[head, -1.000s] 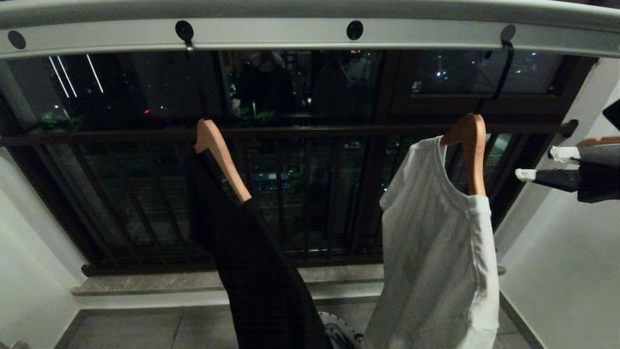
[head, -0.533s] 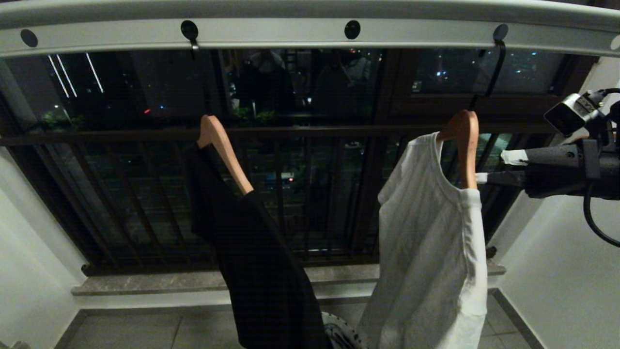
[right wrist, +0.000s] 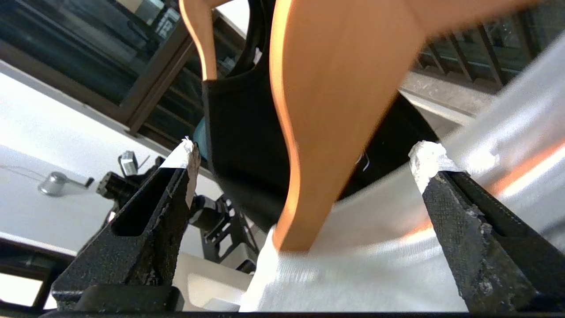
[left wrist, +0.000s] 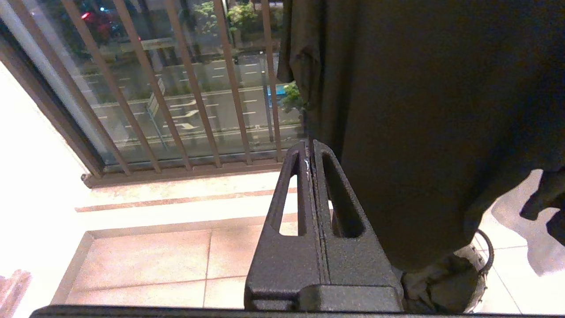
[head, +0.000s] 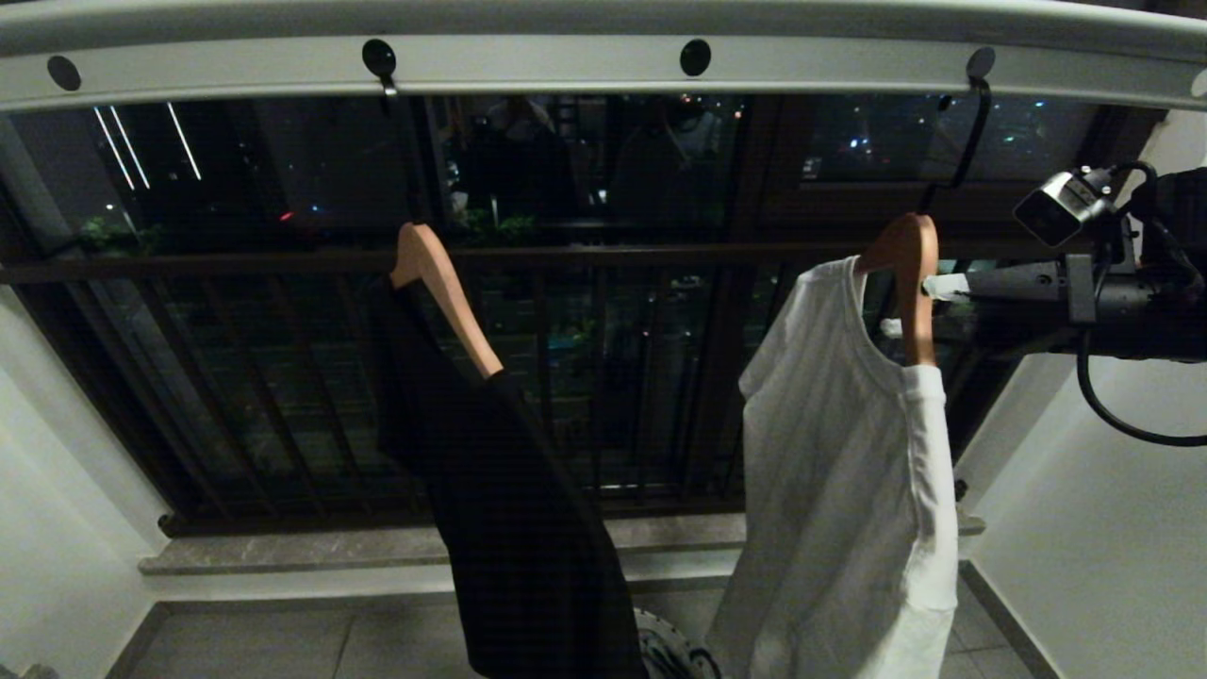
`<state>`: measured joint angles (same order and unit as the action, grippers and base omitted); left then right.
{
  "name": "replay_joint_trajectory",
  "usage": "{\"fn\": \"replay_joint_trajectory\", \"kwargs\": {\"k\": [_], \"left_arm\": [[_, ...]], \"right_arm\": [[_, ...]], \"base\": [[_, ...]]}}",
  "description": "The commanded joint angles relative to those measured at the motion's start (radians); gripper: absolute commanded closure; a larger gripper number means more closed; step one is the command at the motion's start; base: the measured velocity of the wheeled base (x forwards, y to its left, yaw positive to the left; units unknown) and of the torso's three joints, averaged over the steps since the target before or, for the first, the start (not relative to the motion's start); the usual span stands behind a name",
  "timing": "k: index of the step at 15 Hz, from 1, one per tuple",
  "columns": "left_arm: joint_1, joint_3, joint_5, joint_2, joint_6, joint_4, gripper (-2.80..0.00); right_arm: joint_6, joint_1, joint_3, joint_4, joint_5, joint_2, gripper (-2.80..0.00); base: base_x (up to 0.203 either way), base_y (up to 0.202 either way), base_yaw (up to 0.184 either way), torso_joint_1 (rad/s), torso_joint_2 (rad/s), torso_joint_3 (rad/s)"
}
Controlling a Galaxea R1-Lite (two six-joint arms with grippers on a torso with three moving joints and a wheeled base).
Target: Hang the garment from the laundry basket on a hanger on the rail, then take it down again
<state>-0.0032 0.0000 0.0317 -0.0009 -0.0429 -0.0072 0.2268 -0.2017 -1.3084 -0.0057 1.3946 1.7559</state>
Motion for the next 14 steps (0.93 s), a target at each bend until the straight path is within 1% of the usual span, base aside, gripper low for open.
{"fn": "replay_joint_trajectory", "kwargs": {"k": [1, 3, 14], "left_arm": [[0.0, 0.002, 0.0, -0.001, 0.0, 0.0, 0.0], [0.0, 0.003, 0.001, -0.001, 0.0, 0.0, 0.0], [-0.001, 0.002, 0.001, -0.001, 0.0, 0.0, 0.0]], "right_arm": [[0.004, 0.023, -0.034, 0.001, -0.005, 0.021, -2.8], [0.024, 0.053, -0.055, -0.001, -0.081, 0.025, -2.8], [0.032, 0.056, -0.072, -0.015, -0.08, 0.028, -2.8]], "base": [[0.0, 0.0, 0.0, 0.0, 0.0, 0.0], [0.0, 0.0, 0.0, 0.0, 0.0, 0.0], [0.0, 0.0, 0.0, 0.0, 0.0, 0.0]]}}
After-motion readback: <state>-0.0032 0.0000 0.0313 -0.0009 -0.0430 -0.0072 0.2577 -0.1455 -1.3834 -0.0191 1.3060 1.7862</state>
